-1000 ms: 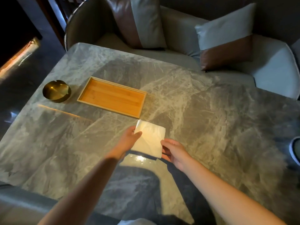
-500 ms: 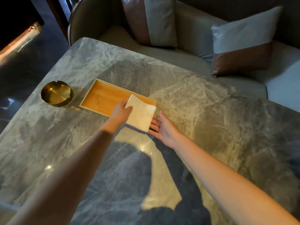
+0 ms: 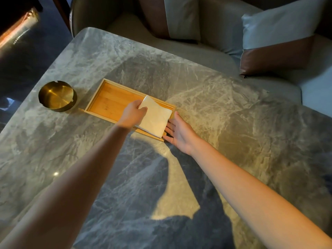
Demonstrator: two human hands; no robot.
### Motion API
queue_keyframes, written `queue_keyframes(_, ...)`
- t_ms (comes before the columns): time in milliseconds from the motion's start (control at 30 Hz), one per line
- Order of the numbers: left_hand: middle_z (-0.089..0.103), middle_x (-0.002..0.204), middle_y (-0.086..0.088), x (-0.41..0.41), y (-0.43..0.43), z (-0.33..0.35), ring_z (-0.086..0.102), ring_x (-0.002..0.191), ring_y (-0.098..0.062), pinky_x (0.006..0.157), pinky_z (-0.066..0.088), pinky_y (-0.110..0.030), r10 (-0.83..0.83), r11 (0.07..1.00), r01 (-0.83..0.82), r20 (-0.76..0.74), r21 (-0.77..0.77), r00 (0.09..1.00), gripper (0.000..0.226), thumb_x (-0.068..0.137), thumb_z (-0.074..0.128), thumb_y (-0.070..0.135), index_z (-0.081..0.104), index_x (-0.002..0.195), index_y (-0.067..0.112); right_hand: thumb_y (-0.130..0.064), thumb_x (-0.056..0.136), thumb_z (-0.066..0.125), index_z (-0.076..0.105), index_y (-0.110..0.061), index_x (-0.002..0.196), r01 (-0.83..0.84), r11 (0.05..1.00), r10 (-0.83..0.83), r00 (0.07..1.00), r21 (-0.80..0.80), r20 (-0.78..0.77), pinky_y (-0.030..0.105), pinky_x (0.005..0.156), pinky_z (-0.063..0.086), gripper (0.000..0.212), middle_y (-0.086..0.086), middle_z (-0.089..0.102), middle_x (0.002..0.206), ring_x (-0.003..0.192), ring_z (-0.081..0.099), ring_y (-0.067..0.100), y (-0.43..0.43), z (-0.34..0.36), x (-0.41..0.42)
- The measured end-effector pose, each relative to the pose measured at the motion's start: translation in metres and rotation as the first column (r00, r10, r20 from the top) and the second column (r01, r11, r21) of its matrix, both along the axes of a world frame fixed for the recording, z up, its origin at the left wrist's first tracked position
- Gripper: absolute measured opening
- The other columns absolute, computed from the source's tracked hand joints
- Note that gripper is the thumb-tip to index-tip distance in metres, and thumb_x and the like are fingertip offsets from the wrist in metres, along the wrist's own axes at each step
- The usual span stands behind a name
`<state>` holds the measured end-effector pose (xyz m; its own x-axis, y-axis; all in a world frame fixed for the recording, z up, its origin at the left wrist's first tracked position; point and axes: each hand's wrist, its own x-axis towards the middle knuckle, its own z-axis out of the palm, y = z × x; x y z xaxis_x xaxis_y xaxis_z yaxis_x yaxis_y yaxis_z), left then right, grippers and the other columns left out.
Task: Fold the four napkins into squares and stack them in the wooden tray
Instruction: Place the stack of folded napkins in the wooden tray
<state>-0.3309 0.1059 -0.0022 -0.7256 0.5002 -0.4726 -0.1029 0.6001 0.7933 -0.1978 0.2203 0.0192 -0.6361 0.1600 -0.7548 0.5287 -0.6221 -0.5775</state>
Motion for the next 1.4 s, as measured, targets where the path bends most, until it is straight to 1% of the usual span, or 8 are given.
queue_keyframes(133,0.063,0.119,-0.013,0.001,-0.001,0.004,0.060,0.107,-0.030,0.096,0.048,-0.047,0.014,1.000,-0.014,0.001,0.008,1.000,0.033,0.093,0.047,0.017,0.053,0.124,0.008,-0.054,0.098,0.027,0.039,-0.020,0.141,-0.005,1.000,0.005,1.000,-0.004,-0.002,0.041,0.115,0.029,0.056,0.000,0.045,0.146,0.134,0.041,0.013,-0.002,0.003,-0.002)
queue_keyframes(300,0.045,0.142,-0.013,0.005,0.000,0.003,0.049,0.124,-0.026,0.103,0.041,-0.039,0.073,0.997,-0.073,0.041,0.001,0.996,0.050,0.095,0.048,0.024,0.035,0.141,0.009,-0.054,0.098,0.028,0.040,-0.021,0.140,0.001,1.000,-0.001,1.000,-0.002,-0.018,0.038,0.111,0.034,0.055,-0.001,0.047,0.145,0.129,0.044,0.011,-0.002,0.005,0.001)
queue_keyframes(400,0.047,0.139,-0.012,0.007,0.001,0.002,0.051,0.116,-0.021,0.094,0.042,-0.033,0.080,0.997,-0.080,0.039,0.008,0.996,0.049,0.095,0.049,0.024,0.036,0.140,0.009,-0.054,0.098,0.028,0.040,-0.023,0.141,-0.009,1.000,0.009,1.000,0.016,-0.015,0.032,0.099,0.041,0.055,-0.003,0.047,0.144,0.122,0.047,0.008,-0.002,0.006,0.002)
queue_keyframes(500,0.044,0.143,-0.012,0.009,0.003,0.001,0.047,0.126,-0.024,0.095,0.038,-0.030,0.094,0.995,-0.095,0.045,0.006,0.995,0.052,0.095,0.049,0.024,0.032,0.142,0.009,-0.054,0.098,0.028,0.040,-0.023,0.142,-0.010,1.000,0.010,1.000,0.030,-0.010,0.028,0.085,0.045,0.054,-0.003,0.046,0.145,0.120,0.048,0.008,0.001,0.007,0.001)
queue_keyframes(633,0.043,0.144,-0.012,0.012,0.005,0.000,0.046,0.127,-0.023,0.091,0.036,-0.027,0.100,0.995,-0.101,0.062,0.021,0.993,0.053,0.096,0.048,0.024,0.031,0.143,0.009,-0.054,0.098,0.028,0.038,-0.024,0.143,-0.038,0.998,0.037,0.999,0.057,0.010,0.034,0.104,0.039,0.055,-0.003,0.044,0.147,0.131,0.043,0.011,0.006,0.009,-0.001)
queue_keyframes(833,0.042,0.145,-0.012,0.014,0.006,0.000,0.046,0.127,-0.022,0.099,0.037,-0.030,0.097,0.994,-0.099,0.057,0.042,0.994,0.053,0.096,0.048,0.024,0.030,0.143,0.008,-0.055,0.097,0.030,0.039,-0.024,0.142,-0.095,0.984,0.086,0.994,0.150,0.064,0.033,0.103,0.037,0.056,-0.003,0.044,0.147,0.129,0.044,0.010,0.006,0.010,0.001)
queue_keyframes(1000,0.049,0.137,-0.010,0.014,0.006,0.001,0.049,0.109,-0.014,0.088,0.039,-0.028,0.090,0.994,-0.093,0.047,0.052,0.995,0.049,0.096,0.047,0.023,0.034,0.140,0.007,-0.055,0.097,0.033,0.038,-0.023,0.141,-0.081,0.979,0.061,0.991,0.184,0.116,0.028,0.085,0.042,0.055,0.002,0.042,0.147,0.119,0.044,0.010,0.007,0.009,0.008)
queue_keyframes(1400,0.049,0.131,-0.006,0.018,0.007,-0.002,0.051,0.107,-0.017,0.087,0.042,-0.030,0.113,0.993,-0.116,0.075,0.034,0.991,0.050,0.095,0.049,0.027,0.033,0.139,0.009,-0.057,0.096,0.032,0.031,-0.017,0.146,-0.052,0.989,0.035,0.992,0.142,0.118,0.030,0.090,0.040,0.064,0.004,0.033,0.154,0.139,0.034,0.017,0.011,0.004,0.012)
